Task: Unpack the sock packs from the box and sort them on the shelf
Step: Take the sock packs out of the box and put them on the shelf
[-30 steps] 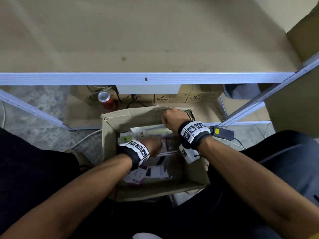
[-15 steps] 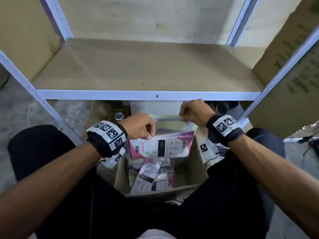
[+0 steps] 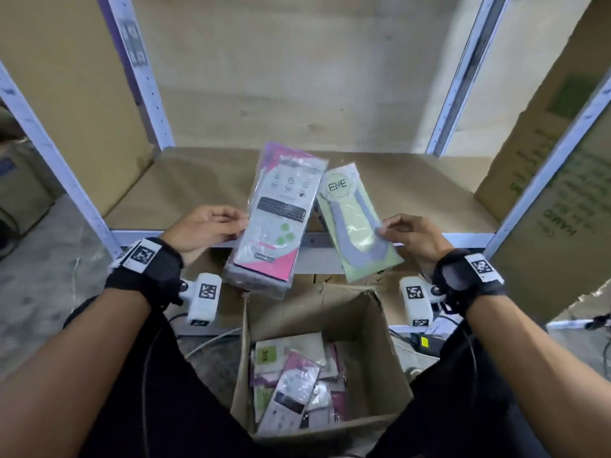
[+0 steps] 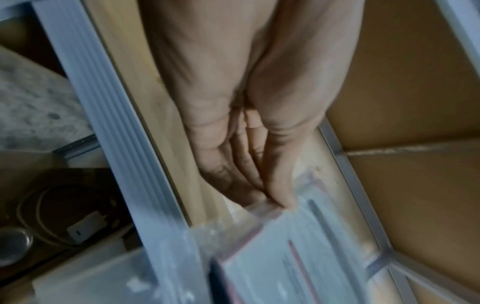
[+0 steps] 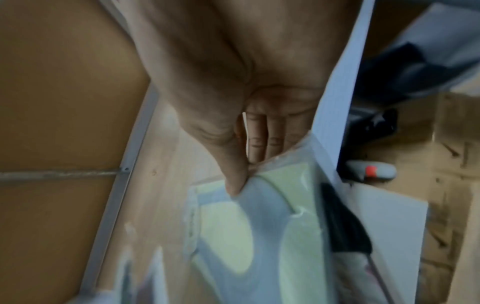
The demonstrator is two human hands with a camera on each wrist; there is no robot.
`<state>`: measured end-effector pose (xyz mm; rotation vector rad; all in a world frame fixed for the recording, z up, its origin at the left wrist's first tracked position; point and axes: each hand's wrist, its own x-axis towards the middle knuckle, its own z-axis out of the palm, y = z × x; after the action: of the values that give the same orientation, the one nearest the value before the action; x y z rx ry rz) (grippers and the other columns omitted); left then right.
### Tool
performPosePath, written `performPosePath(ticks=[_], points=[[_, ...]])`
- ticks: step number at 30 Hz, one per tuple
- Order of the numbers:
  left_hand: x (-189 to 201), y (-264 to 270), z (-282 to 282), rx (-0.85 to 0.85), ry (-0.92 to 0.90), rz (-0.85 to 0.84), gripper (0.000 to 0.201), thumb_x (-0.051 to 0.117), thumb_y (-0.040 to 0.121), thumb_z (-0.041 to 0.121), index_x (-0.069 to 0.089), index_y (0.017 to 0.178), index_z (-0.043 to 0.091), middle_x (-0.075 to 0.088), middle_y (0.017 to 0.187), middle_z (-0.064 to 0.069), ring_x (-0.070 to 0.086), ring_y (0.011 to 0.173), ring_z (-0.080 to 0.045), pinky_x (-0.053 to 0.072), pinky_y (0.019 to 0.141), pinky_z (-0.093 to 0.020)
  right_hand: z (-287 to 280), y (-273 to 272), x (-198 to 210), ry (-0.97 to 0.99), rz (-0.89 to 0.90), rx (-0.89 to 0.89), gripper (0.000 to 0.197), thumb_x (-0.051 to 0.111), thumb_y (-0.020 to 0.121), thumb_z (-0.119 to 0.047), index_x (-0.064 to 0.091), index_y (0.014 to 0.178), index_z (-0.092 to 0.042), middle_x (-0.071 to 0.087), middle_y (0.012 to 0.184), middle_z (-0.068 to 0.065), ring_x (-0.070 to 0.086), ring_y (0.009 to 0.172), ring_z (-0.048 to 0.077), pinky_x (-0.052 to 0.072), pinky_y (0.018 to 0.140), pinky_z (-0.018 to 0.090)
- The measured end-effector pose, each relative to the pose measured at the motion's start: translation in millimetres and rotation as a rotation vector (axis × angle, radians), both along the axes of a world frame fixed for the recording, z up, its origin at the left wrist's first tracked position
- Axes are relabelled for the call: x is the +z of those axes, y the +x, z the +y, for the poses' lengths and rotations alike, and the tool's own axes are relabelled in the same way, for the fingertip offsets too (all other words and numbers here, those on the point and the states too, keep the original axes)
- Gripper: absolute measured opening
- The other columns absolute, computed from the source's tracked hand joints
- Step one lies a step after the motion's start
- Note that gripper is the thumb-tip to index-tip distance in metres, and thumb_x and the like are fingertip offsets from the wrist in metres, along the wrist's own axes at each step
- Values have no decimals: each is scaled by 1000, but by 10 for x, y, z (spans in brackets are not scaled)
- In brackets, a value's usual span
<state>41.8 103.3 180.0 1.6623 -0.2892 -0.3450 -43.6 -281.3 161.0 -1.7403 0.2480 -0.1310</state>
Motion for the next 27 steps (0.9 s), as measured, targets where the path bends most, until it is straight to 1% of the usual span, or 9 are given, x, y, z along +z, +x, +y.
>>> performPosePath(ticks=[3, 5, 8, 10, 14, 17, 22, 24, 27], points=[[10, 191, 41, 124, -65, 101, 11, 60, 94, -4, 66, 98, 4, 69, 87, -5, 65, 75, -11, 57, 70, -14, 154, 200, -30, 174, 56, -19, 10, 71, 87, -7, 63, 92, -5, 64, 84, 11, 60, 69, 21, 48, 59, 28], [28, 348, 58, 163, -58, 164, 9, 59, 95, -2, 66, 99, 3, 67, 89, -8, 60, 77, -15, 58, 68, -16, 261, 395, -36, 220, 86, -39, 8, 70, 88, -5, 63, 91, -3, 63, 84, 12, 59, 70, 22, 50, 62, 30], [28, 605, 65, 222, 6, 242, 8, 59, 96, -1, 65, 98, 4, 63, 90, -9, 55, 76, -15, 50, 76, -23, 412, 763, -54, 258, 134, -24, 9, 71, 87, -3, 64, 91, 0, 64, 84, 14, 60, 72, 24, 53, 70, 33], [10, 799, 71, 263, 49, 275, 10, 59, 97, -1, 65, 99, 6, 62, 88, -8, 53, 74, -13, 48, 72, -21, 504, 1041, -91, 239, 166, -17, 14, 73, 86, -4, 66, 97, 3, 66, 87, 16, 60, 74, 27, 54, 77, 38], [-36, 1216, 127, 279, 154, 289, 10, 56, 99, 1, 64, 96, 5, 55, 78, -6, 48, 66, -11, 45, 57, -14, 725, 1605, -193, 120, 227, -6, 12, 80, 81, -11, 72, 85, -3, 67, 78, 14, 57, 62, 22, 53, 63, 30], [-86, 1570, 198, 289, 243, 266, 26, 53, 101, 1, 59, 76, 7, 53, 64, -3, 50, 50, -5, 43, 54, -13, 885, 2002, -232, -31, 235, 8, 16, 84, 77, -18, 70, 71, -11, 64, 66, 9, 51, 52, 18, 48, 58, 29], [-150, 2161, 345, 330, 415, 244, 31, 57, 98, 6, 57, 67, 4, 51, 66, -12, 44, 56, -18, 38, 66, -26, 1162, 2569, -223, -197, 208, 13, 24, 84, 76, -17, 60, 74, -14, 65, 47, 1, 59, 38, 19, 50, 44, 26], [-188, 2387, 391, 333, 445, 222, 33, 59, 96, 7, 54, 63, 5, 51, 66, -14, 44, 57, -22, 40, 68, -33, 1267, 2770, -195, -272, 188, 28, 23, 81, 79, -19, 58, 75, -15, 65, 47, 3, 60, 39, 22, 50, 48, 29], [-168, 2647, 455, 530, 489, 123, 15, 78, 80, 12, 63, 76, 10, 64, 78, -10, 60, 73, -26, 54, 80, -36, 1410, 3054, -156, -357, 182, 71, 25, 76, 83, -17, 59, 65, -16, 67, 50, 7, 61, 41, 21, 58, 55, 36]])
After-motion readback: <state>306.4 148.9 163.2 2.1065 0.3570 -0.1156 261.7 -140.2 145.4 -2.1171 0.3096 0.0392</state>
